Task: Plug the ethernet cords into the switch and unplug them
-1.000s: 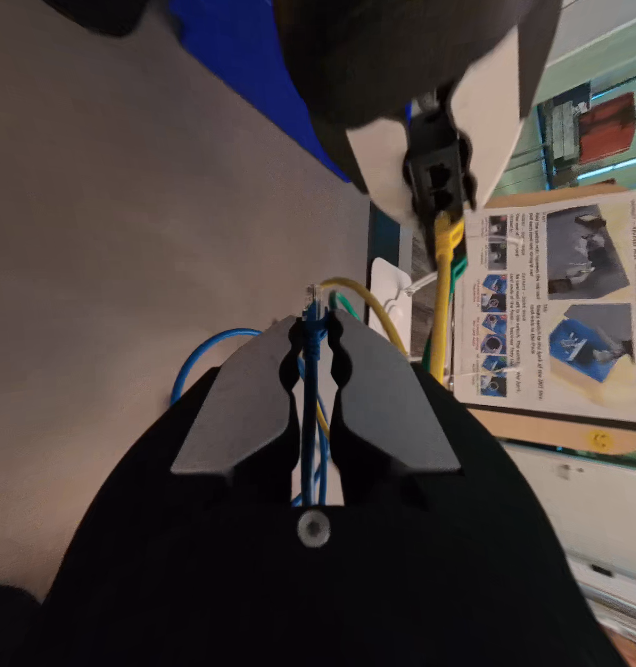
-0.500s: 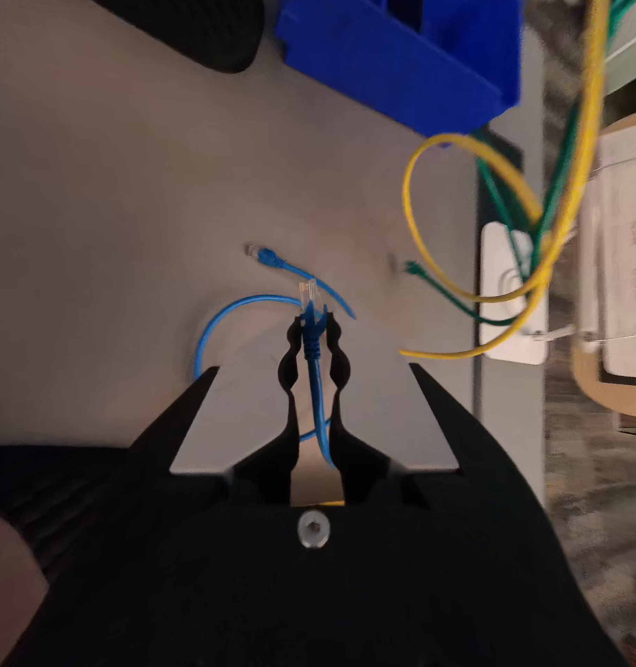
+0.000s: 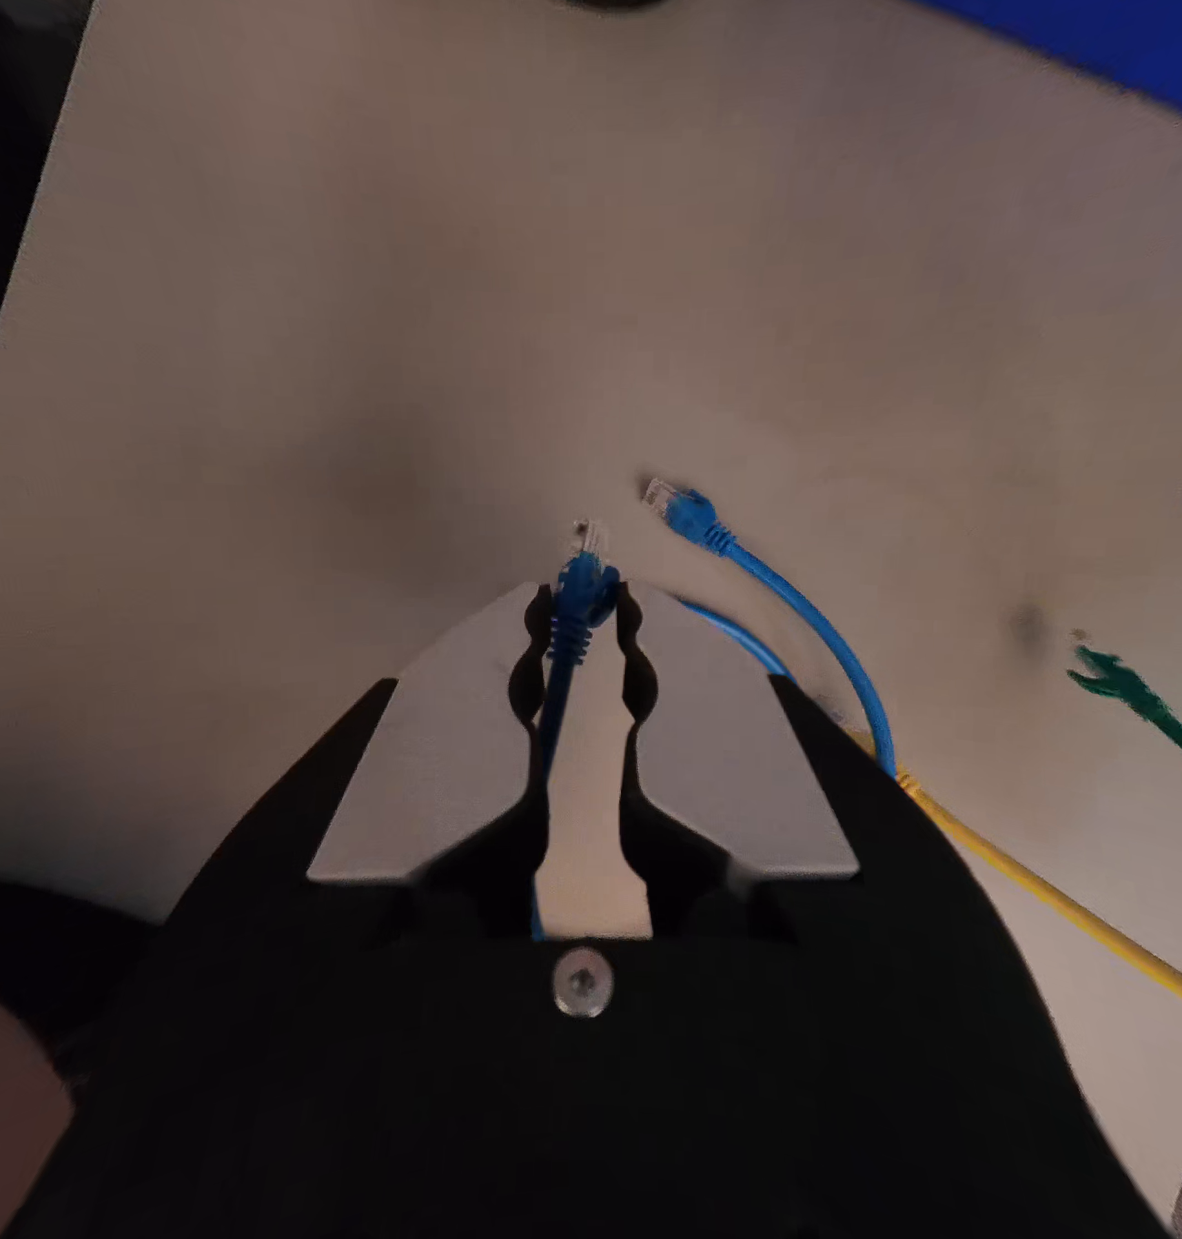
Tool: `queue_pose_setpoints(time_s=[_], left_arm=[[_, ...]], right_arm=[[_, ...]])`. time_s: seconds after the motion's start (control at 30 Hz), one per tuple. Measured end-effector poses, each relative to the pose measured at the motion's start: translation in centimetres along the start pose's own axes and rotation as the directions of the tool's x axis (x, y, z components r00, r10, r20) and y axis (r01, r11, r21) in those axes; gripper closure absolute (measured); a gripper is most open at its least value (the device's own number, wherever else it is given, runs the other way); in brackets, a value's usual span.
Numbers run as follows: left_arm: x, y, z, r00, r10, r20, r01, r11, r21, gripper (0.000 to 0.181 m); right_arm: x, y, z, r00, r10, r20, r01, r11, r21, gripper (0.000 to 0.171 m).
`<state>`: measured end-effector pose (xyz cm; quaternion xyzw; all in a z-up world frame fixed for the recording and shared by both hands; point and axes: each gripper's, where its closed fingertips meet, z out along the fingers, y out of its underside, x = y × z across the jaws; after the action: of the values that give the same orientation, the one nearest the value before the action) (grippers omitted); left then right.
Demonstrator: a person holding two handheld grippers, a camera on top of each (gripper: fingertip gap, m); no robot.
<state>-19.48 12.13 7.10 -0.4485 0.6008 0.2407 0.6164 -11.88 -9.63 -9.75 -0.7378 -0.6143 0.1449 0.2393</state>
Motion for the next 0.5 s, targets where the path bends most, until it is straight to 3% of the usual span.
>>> queue_pose_setpoints(time_s=[0.2,0.33,0.5], left_arm=[[-0.2,0.5,0.2,1.0,-0.01,0.001,0.01,1.0,-0.009,0.148],[-0.1,0.5,0.2,1.0,-0.014,-0.001,0.014,1.0,-0.006,0.148],[0.0,0.4,0.3,1.0,-0.011,-0.005,0.011,1.0,-0.007,0.148]], right_arm=[[0.1,0.8,-0.8,0.999,0.049,0.002,-0.049,0.999,0.022,0.149],[0.7,2.5,1.4,0.999,0.039,-0.004,-0.039,0.994,-0.1,0.152],[-0.1,2.6,4.5,0.992,0.083,0.094,-0.071,0.99,-0.125,0.152]])
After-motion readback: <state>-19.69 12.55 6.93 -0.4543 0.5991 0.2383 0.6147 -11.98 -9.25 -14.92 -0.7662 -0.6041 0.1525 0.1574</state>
